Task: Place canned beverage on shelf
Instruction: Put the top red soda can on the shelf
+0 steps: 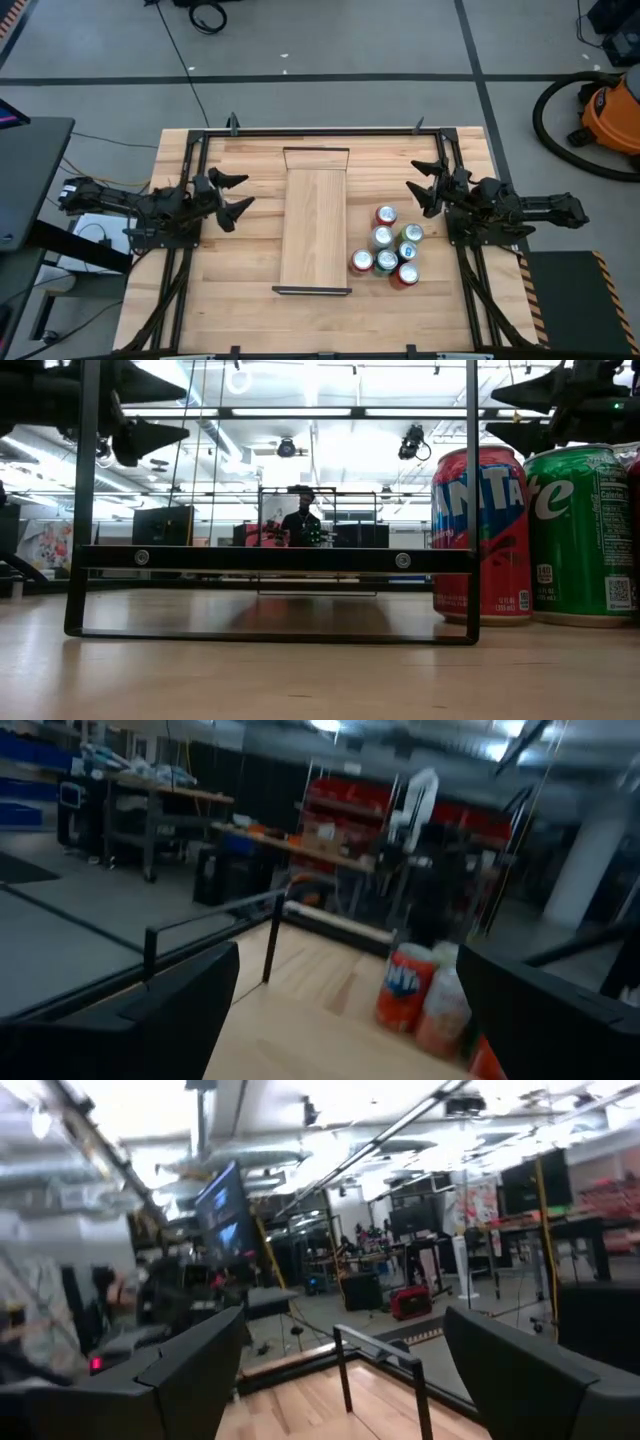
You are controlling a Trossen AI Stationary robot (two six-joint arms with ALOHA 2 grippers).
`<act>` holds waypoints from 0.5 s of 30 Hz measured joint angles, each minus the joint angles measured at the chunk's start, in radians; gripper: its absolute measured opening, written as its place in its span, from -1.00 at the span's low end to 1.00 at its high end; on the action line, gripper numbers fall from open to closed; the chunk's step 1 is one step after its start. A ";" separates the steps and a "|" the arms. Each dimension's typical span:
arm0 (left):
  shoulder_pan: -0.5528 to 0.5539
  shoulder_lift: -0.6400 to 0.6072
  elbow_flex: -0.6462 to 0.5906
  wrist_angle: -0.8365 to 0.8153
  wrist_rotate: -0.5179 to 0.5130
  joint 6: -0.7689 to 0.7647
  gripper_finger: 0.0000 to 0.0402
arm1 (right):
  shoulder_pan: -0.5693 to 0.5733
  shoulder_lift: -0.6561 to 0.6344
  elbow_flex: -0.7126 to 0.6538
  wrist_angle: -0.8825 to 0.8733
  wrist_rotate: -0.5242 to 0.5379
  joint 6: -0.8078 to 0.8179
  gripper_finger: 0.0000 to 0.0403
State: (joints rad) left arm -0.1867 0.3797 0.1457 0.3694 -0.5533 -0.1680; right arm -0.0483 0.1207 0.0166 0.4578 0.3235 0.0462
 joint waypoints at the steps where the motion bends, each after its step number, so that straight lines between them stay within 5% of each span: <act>1: 0.000 0.034 0.020 -0.006 0.001 0.002 0.93 | 0.000 0.002 0.000 0.000 0.000 -0.002 0.76; 10: -0.002 0.313 0.183 -0.017 0.002 0.001 0.93 | 0.000 0.009 0.000 -0.054 -0.004 0.037 0.76; 15: 0.000 0.446 0.344 -0.168 0.003 -0.051 0.93 | 0.000 0.017 0.000 -0.133 -0.010 0.080 0.76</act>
State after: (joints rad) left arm -0.1866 0.8257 0.4893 0.2015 -0.5501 -0.2187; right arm -0.0483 0.1378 0.0166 0.3248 0.3139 0.1266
